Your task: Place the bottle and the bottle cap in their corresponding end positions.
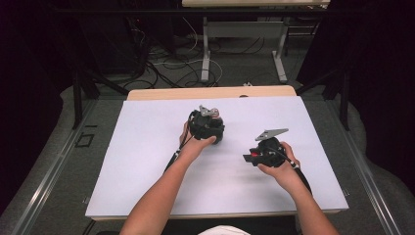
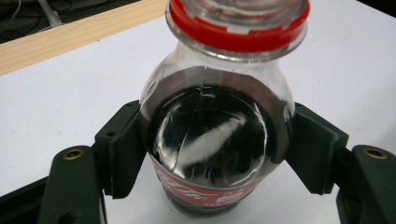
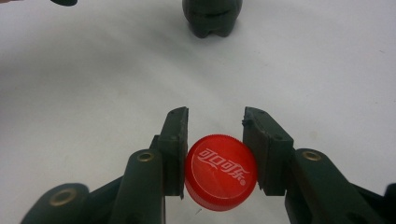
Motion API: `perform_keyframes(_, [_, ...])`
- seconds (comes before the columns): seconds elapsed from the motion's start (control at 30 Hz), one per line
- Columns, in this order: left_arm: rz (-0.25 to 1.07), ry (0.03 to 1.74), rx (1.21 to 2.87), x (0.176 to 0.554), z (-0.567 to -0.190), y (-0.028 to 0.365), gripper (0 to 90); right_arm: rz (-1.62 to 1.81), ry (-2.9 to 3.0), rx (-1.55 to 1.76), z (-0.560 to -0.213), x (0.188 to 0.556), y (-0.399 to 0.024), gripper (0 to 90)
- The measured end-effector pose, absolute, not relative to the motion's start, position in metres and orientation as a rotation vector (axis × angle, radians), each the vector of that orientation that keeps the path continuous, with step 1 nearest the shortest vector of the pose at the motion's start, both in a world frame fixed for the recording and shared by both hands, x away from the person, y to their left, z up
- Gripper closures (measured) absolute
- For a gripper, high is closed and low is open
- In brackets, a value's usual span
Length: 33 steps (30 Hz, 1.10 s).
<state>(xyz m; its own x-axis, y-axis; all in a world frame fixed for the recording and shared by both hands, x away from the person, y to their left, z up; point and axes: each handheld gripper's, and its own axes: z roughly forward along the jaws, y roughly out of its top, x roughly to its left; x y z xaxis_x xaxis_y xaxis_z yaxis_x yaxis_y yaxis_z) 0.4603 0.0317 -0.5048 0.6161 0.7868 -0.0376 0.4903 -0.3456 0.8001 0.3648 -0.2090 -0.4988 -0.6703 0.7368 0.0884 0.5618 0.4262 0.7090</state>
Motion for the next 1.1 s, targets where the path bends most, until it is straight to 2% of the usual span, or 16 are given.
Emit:
perform_keyframes(0.37, [0.432,1.020,2.013,0.461,-0.507,0.032,27.9,1.069,2.457,1.133,-0.501,0.364,-0.207,61.0])
perform_keyframes(0.57, [0.420,1.047,2.027,0.464,-0.512,0.034,15.8,1.081,2.460,1.127,-0.501,0.363,-0.205,61.0])
perform_keyframes(0.63, [0.412,1.056,2.024,0.463,-0.512,0.034,15.0,1.075,2.463,1.123,-0.502,0.364,-0.205,61.0])
perform_keyframes(0.83, [0.356,1.072,2.031,0.462,-0.513,0.035,0.7,1.072,2.463,1.138,-0.505,0.365,-0.205,60.9])
perform_keyframes(1.1, [0.338,1.059,2.010,0.453,-0.509,0.045,0.7,1.069,2.474,1.136,-0.507,0.366,-0.202,60.9])
